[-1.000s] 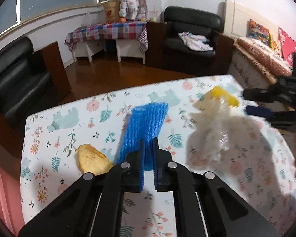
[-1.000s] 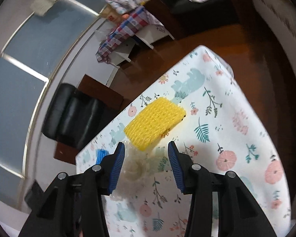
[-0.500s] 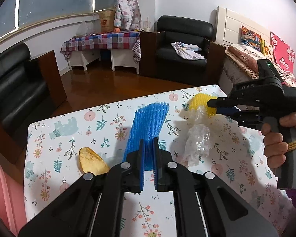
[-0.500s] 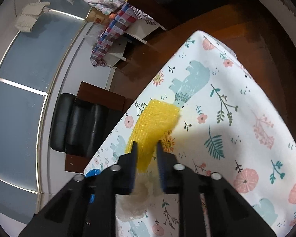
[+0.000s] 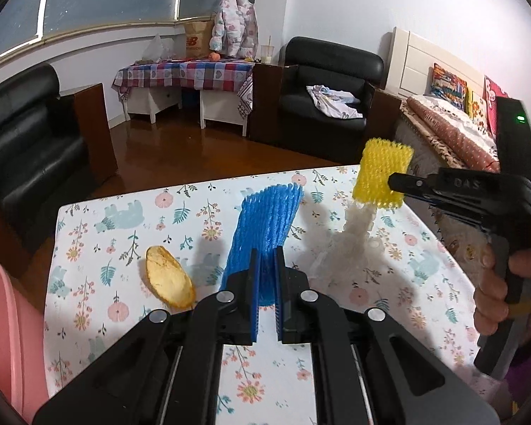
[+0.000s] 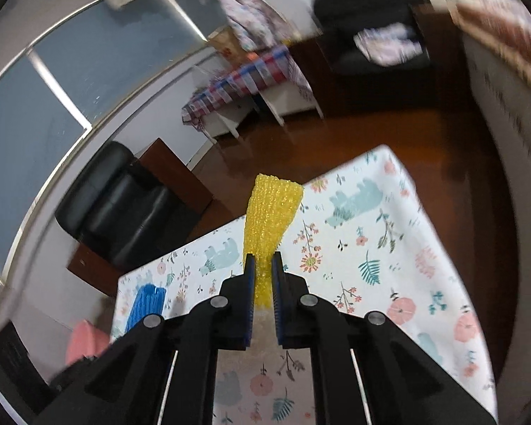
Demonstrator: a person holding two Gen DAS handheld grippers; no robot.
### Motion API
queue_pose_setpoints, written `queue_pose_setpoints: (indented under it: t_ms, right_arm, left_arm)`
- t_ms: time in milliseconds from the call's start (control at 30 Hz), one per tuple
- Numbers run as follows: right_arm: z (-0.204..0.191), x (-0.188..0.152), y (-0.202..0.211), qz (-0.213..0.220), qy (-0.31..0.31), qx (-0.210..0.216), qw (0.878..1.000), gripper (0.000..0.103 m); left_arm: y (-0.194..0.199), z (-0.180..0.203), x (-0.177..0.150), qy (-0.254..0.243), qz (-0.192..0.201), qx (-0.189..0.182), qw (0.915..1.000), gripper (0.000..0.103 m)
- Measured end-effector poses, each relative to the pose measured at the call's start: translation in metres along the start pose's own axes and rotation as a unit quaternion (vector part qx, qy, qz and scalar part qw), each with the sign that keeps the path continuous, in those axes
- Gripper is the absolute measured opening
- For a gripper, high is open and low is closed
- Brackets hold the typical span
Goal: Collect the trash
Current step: 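Lift and carry the blue and yellow mesh sleeves with both tools over the pink bucket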
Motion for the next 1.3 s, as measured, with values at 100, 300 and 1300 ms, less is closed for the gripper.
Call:
queue_pose_setpoints:
  t_ms: [100,300,1300]
  right_arm:
    - [-0.018,-0.006,0.021,0.024,0.040,-0.009,0.999,0.009]
    - [-0.042,-0.018,0.061,0.055,0.088,-0.015,0.995,0.009]
    - [-0.110,-0.097,0.120,0.048,0.184,-0.004,0.982,0.009]
  left_arm:
    - [0.009,0.002,-0.002,0.005,0.002,-0.003,1.0000,0.006]
    - [0.032,0.006,-0.005,0.011,0.016,-0.007,0.9998,0.006]
    - [0.093,-0.010,-0.032,0.050,0.034,0.049,0.9969,0.006]
Point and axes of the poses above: each gripper's, at about its wrist camera, not at the fingertips, and y roughly against the way its jaws point, z to its right, x to its top, the point moved 2 cm from there along -y, roughly the way its jaws point, and after that the axes turned 6 degrees about x, right-handed, at the moved point
